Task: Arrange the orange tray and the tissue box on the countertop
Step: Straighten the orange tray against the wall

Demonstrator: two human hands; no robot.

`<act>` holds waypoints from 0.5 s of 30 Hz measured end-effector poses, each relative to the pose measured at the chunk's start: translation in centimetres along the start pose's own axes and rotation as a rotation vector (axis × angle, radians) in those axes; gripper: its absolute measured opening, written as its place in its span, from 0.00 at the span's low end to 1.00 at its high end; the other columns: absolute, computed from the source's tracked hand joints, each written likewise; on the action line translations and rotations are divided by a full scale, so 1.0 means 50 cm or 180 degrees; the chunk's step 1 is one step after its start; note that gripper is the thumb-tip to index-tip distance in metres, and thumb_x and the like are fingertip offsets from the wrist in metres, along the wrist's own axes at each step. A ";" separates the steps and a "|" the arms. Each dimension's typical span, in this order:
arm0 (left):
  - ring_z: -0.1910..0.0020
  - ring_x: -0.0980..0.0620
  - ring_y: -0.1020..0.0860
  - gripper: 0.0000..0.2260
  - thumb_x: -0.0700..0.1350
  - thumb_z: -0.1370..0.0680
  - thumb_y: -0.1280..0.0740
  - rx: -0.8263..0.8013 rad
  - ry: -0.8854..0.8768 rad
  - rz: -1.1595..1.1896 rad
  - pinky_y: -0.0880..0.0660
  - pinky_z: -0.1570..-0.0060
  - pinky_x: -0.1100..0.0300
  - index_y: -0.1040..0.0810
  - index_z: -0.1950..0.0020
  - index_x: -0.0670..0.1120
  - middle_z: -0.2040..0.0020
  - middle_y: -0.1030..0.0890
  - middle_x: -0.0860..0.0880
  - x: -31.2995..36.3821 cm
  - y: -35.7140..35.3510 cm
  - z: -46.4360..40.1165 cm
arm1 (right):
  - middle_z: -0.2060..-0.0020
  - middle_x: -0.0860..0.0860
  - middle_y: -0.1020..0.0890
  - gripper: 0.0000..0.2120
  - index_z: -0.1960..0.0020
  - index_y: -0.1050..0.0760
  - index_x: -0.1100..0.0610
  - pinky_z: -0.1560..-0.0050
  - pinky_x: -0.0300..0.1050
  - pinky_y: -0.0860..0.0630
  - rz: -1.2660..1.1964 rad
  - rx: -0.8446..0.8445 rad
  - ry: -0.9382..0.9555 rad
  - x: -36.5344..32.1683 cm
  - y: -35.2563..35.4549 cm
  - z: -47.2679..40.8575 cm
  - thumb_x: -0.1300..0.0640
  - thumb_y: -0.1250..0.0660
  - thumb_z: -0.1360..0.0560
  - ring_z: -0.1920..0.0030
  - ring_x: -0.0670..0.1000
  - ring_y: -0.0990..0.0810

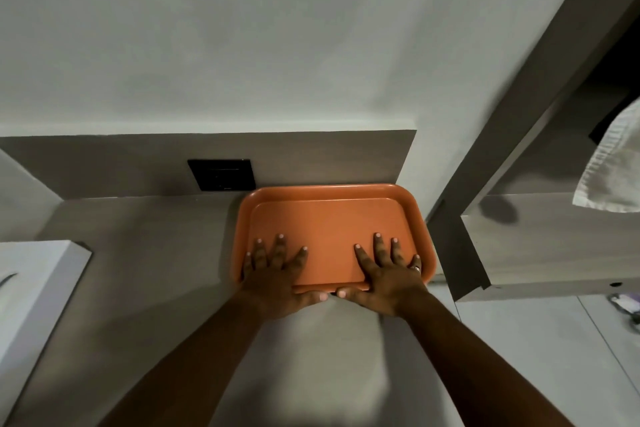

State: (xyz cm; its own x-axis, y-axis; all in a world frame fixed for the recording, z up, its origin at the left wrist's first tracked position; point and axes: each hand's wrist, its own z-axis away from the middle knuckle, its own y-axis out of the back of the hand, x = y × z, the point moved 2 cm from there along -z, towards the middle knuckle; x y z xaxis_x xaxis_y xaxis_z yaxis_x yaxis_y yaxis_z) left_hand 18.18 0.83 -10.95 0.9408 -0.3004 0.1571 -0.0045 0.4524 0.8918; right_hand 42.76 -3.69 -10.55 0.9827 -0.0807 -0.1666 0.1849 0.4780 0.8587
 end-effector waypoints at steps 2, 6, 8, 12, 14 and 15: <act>0.27 0.34 0.70 0.52 0.86 0.45 0.57 -0.0032 -0.0018 -0.0002 0.65 0.30 0.35 0.64 0.26 0.66 0.22 0.68 0.46 -0.002 0.010 -0.012 | 0.23 0.51 0.71 0.58 0.23 0.68 0.37 0.30 0.77 0.65 0.0020 -0.0028 -0.0014 0.001 0.003 -0.014 0.11 0.61 0.46 0.24 0.64 0.71; 0.27 0.33 0.70 0.53 0.86 0.45 0.56 -0.0033 -0.0070 -0.0047 0.66 0.30 0.36 0.63 0.25 0.64 0.22 0.67 0.45 -0.001 0.018 -0.016 | 0.23 0.52 0.71 0.58 0.23 0.69 0.37 0.30 0.77 0.65 0.0027 -0.0022 -0.0017 0.000 0.009 -0.020 0.11 0.59 0.46 0.24 0.64 0.71; 0.26 0.35 0.68 0.51 0.84 0.41 0.52 -0.0024 -0.0136 -0.0054 0.64 0.29 0.36 0.62 0.24 0.63 0.22 0.66 0.45 -0.004 0.025 -0.002 | 0.22 0.53 0.69 0.58 0.23 0.68 0.38 0.30 0.76 0.65 -0.0015 0.0044 0.0022 -0.008 0.015 -0.005 0.11 0.59 0.45 0.23 0.64 0.70; 0.23 0.41 0.60 0.53 0.83 0.40 0.53 0.0514 -0.0513 0.0056 0.56 0.26 0.39 0.57 0.22 0.55 0.20 0.58 0.42 -0.055 0.063 0.060 | 0.20 0.55 0.62 0.58 0.21 0.63 0.43 0.27 0.71 0.66 -0.0280 0.0546 0.0461 -0.075 0.025 0.039 0.13 0.55 0.41 0.22 0.60 0.68; 0.22 0.42 0.57 0.54 0.82 0.39 0.51 0.0768 -0.0577 0.0099 0.56 0.26 0.43 0.55 0.21 0.52 0.20 0.55 0.41 -0.111 0.077 0.112 | 0.19 0.55 0.61 0.58 0.20 0.63 0.45 0.27 0.66 0.66 -0.0499 0.0723 0.0630 -0.142 0.027 0.060 0.14 0.52 0.39 0.22 0.58 0.67; 0.22 0.42 0.57 0.54 0.82 0.39 0.49 0.0844 -0.0521 0.0134 0.56 0.26 0.45 0.55 0.21 0.51 0.20 0.55 0.41 -0.152 0.082 0.145 | 0.19 0.54 0.60 0.57 0.20 0.63 0.46 0.26 0.65 0.66 -0.0623 0.0743 0.0714 -0.187 0.025 0.068 0.15 0.50 0.38 0.21 0.57 0.66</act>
State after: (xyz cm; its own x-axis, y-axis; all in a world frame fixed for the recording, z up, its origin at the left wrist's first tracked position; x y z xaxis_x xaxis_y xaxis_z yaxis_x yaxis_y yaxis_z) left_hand 8.58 -1.11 -5.40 0.8709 -0.4270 0.2433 -0.1508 0.2391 0.9592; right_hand 33.85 -5.31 -6.26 0.9066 0.0550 -0.4184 0.3918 0.2581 0.8831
